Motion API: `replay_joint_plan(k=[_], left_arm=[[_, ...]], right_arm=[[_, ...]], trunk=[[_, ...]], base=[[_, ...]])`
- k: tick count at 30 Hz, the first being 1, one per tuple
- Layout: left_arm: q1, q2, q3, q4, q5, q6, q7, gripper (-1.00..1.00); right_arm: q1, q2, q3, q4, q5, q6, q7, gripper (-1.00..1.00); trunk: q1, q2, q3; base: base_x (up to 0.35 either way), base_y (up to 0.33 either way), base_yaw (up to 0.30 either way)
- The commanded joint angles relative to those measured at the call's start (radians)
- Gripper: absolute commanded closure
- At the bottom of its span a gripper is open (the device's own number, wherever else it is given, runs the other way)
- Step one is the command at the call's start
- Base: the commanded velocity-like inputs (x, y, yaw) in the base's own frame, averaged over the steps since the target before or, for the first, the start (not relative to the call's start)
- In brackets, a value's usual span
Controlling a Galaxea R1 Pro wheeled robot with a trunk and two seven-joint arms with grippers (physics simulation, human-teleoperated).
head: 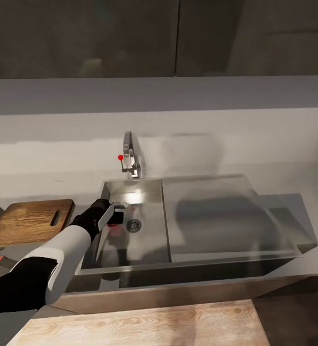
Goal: In the kitchen, take the Vidalia onion out of the sink, dice it on the chopping board with the paring knife, put the diced onion into the bowl on the countertop, then place both the paring knife and the chopping board into the sink.
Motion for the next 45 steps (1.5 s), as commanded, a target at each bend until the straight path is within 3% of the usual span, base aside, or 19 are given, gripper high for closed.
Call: replay_joint_plan(k=[1,7,11,13,18,20,21,24,29,33,45], left_arm=[[-0.001,0.001,-0.007,-0.006,0.009,0.005,0.006,1.0],[-0.001,0.001,-0.008,-0.161,0.013,0.051,0.008,1.0],[0.0,0.003,-0.008,-0.364,0.016,0.214,0.008,1.0],[0.015,0.004,-0.007,-0.46,0.017,0.25,0.007,1.0],[0.124,0.011,-0.006,-0.687,0.017,0.274,0.007,1.0],[0.185,0.012,-0.006,-0.779,0.017,0.276,0.006,1.0],[0.247,0.012,-0.006,-0.863,0.017,0.277,0.006,1.0],[0.331,0.013,-0.006,-0.975,0.017,0.277,0.006,1.0],[0.399,0.013,-0.006,-1.095,0.018,0.277,0.004,1.0],[0.412,0.013,-0.007,-1.151,0.02,0.277,0.003,1.0],[0.422,0.013,-0.006,-1.184,0.02,0.278,0.003,1.0]], right_arm=[[-0.001,0.001,-0.009,0.0,0.006,-0.003,0.007,-1.0],[-0.001,0.001,-0.009,0.0,0.006,-0.003,0.007,-1.0],[-0.001,0.001,-0.009,0.0,0.006,-0.003,0.007,-1.0],[-0.001,0.0,-0.009,0.0,0.006,-0.003,0.007,-1.0],[-0.001,0.0,-0.009,0.0,0.006,-0.004,0.007,-1.0],[-0.001,0.0,-0.009,0.0,0.006,-0.004,0.007,-1.0],[-0.001,0.0,-0.009,0.0,0.006,-0.005,0.007,-1.0],[-0.001,0.0,-0.009,0.0,0.006,-0.006,0.007,-1.0],[-0.001,0.0,-0.009,0.0,0.006,-0.006,0.007,-1.0],[-0.001,0.001,-0.009,0.001,0.006,-0.007,0.007,-1.0],[-0.001,0.001,-0.01,0.001,0.006,-0.008,0.007,-1.0]], trunk=[[0.001,-0.002,0.0],[0.001,-0.002,0.01],[0.001,-0.002,0.016],[0.001,-0.002,0.019],[0.001,-0.002,0.027],[0.001,-0.002,0.03],[0.001,-0.002,0.032],[0.001,-0.002,0.037],[0.001,-0.002,0.045],[0.001,-0.002,0.051],[0.001,-0.002,0.07]], base=[[0.0,0.0,0.0],[0.0,0.0,0.0],[0.0,0.0,0.0],[0.0,0.0,0.0],[0.0,0.0,0.0],[0.0,0.0,0.0],[0.0,0.0,0.0],[0.0,0.0,0.0],[0.0,0.0,0.0],[0.0,0.064,0.0],[0.0,0.284,0.0]])
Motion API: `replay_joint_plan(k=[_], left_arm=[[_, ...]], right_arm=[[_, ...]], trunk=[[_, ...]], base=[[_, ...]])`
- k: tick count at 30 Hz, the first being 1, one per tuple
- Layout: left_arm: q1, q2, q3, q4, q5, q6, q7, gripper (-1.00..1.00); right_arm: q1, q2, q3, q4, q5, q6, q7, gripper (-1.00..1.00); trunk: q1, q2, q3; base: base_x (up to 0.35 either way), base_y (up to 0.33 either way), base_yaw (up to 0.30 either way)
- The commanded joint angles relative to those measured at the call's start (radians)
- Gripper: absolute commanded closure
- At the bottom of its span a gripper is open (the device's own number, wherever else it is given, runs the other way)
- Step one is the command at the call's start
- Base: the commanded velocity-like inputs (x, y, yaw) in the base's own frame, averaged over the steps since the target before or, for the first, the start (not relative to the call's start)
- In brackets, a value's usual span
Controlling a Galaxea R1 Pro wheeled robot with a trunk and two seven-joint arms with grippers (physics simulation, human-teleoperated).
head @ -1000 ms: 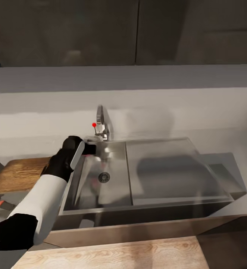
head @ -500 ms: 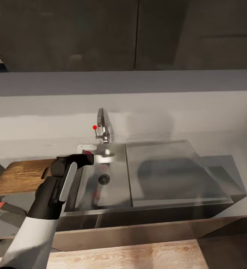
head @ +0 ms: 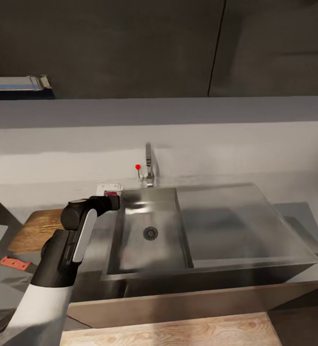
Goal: In the kitchen, take the Vidalia onion out of the sink, dice it on the chopping board with the paring knife, put the diced onion into the bowl on the countertop, then place both the paring knife and the chopping board into the sink.
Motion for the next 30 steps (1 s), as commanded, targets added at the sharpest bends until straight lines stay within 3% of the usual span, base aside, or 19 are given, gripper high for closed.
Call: replay_joint_plan(k=[1,15,30], left_arm=[[-0.001,0.0,-0.001,-0.001,0.01,0.004,0.008,1.0],[0.013,0.0,0.001,0.0,0.01,0.004,0.008,1.0],[0.013,0.013,0.001,0.006,0.01,0.004,0.008,1.0]], right_arm=[[0.0,0.001,-0.009,-0.001,0.006,-0.003,0.007,-1.0],[0.0,0.001,-0.009,0.0,0.006,-0.002,0.005,-1.0],[0.0,0.001,-0.009,0.0,0.007,-0.002,0.005,-1.0]], trunk=[[0.001,-0.002,0.0],[0.001,-0.002,0.022],[0.001,-0.002,0.038]], base=[[-0.008,0.314,0.0],[-0.208,0.252,0.006],[-0.119,0.28,0.141]])
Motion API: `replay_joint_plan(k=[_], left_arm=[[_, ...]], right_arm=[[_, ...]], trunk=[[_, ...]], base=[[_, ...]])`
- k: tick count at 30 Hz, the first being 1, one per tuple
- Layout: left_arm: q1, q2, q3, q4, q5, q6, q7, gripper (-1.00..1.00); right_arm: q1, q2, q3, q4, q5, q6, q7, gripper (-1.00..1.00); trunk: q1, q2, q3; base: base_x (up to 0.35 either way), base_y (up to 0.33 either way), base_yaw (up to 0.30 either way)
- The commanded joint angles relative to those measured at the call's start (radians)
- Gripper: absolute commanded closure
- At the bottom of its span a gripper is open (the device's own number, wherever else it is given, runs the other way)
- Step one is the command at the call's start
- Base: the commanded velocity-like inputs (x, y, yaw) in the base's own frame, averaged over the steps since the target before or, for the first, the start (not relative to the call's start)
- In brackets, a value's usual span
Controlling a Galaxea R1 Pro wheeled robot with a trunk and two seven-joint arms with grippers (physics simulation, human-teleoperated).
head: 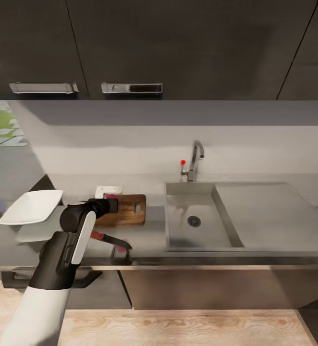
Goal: In the kitchen, take the Vidalia onion out of the sink, dice it on the chopping board with the paring knife, put the diced onion into the bowl on the countertop, then place both the paring knife and the chopping board into the sink.
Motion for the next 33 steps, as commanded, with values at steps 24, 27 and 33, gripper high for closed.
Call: replay_joint_plan(k=[24,27,33], left_arm=[[0.007,0.002,0.0,0.03,0.009,0.003,0.008,1.0],[0.008,0.002,0.0,0.033,0.009,0.002,0.008,1.0],[0.008,0.002,0.0,0.041,0.009,0.002,0.008,1.0]], right_arm=[[0.0,0.001,-0.009,-0.001,0.006,-0.001,0.006,-1.0],[0.0,0.001,-0.009,-0.001,0.006,-0.001,0.006,-1.0],[-0.001,0.001,-0.009,-0.002,0.005,-0.001,0.007,-1.0]], trunk=[[0.001,-0.002,0.001],[0.001,-0.002,0.001],[0.001,-0.002,0.001]], base=[[0.057,0.076,-0.049],[0.211,0.0,-0.001],[0.035,0.0,0.0]])
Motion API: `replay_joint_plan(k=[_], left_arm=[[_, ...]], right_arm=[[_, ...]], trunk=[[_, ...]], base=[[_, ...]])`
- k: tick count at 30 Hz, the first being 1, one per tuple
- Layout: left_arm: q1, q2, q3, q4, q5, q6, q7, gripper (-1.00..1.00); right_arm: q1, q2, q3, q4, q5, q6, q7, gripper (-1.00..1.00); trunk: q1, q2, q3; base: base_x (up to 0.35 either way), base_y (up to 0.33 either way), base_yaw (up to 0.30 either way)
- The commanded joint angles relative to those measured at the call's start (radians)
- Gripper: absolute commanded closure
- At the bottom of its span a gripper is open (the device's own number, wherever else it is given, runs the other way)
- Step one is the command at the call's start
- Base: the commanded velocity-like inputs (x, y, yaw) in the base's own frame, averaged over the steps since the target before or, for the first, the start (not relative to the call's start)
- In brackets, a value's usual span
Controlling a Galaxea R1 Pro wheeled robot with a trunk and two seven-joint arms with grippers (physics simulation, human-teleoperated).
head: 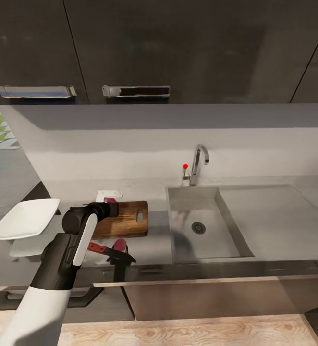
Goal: In the kitchen, take the Vidalia onion out of the sink, dice it on the chopping board with the paring knife, put the diced onion into the bowl on the countertop, then place both the paring knife and the chopping board into the sink.
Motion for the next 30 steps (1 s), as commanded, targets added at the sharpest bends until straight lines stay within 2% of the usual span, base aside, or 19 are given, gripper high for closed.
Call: replay_joint_plan(k=[1,17,30], left_arm=[[-0.001,0.0,0.0,-0.001,0.01,0.004,0.009,1.0],[0.01,0.0,0.0,0.015,0.01,0.003,0.009,1.0],[0.01,0.0,0.0,0.027,0.009,0.002,0.009,1.0]], right_arm=[[-0.001,0.001,-0.009,0.0,0.005,-0.003,0.007,-1.0],[-0.001,0.001,-0.009,-0.001,0.005,-0.002,0.008,-1.0],[-0.001,0.001,-0.008,0.0,0.005,-0.001,0.008,-1.0]], trunk=[[0.001,-0.002,-0.002],[0.001,-0.002,-0.027],[0.001,-0.002,-0.048]], base=[[0.006,0.0,0.0],[0.003,0.0,0.0],[0.116,0.0,0.0]])
